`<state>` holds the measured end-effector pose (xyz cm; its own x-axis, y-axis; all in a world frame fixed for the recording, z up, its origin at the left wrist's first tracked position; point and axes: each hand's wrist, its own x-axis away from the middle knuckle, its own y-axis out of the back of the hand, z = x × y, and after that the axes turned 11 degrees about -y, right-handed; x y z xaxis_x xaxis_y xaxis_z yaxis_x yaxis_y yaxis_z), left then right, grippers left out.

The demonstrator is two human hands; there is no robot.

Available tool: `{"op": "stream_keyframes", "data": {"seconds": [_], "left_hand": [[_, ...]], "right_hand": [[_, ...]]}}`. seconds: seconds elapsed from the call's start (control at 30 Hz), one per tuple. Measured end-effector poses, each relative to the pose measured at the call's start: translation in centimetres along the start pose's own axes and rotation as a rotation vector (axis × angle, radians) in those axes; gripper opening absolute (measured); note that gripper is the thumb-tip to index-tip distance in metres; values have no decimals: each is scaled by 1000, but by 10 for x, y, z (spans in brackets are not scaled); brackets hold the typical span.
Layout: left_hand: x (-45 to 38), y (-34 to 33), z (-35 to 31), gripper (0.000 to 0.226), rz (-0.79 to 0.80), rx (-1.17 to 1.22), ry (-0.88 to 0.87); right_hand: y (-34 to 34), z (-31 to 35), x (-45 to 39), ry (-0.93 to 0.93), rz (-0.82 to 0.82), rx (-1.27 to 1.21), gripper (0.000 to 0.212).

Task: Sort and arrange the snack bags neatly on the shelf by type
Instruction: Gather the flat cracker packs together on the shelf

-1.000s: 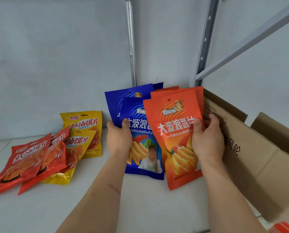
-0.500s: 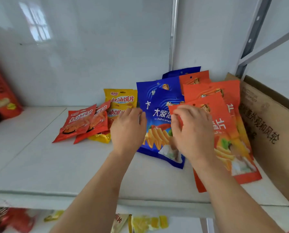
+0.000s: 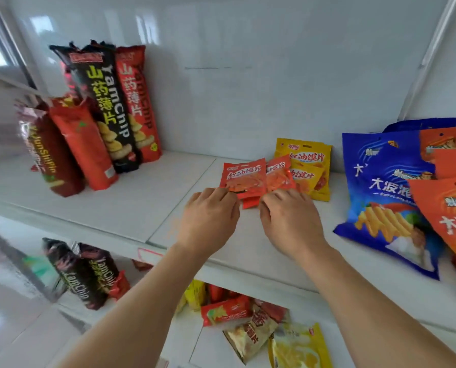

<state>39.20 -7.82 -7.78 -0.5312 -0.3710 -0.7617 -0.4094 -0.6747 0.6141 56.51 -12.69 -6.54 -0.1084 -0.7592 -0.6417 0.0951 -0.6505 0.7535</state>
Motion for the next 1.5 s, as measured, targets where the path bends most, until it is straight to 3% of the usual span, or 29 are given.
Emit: {"op": "stream_keyframes", "data": {"seconds": [0.33,0.7,1.03,1.27,1.5], "left_hand": [[94,71,165,22,99,-87,61],[165,109,290,22,96,-177,318],[200,99,400,15,106,-147,480],[207,97,496,14,47,-145,536],[199,80,596,28,112,66,562]], "right_hand": [[-50,199,-8,54,105,-99,10],[-92,335,-28,55,203,-302,25],[-140,440,-53,33,178,-543,19],[-167,521,-84,21,258,-561,25],[-213,602,-129,-164,285,-582,33]]}}
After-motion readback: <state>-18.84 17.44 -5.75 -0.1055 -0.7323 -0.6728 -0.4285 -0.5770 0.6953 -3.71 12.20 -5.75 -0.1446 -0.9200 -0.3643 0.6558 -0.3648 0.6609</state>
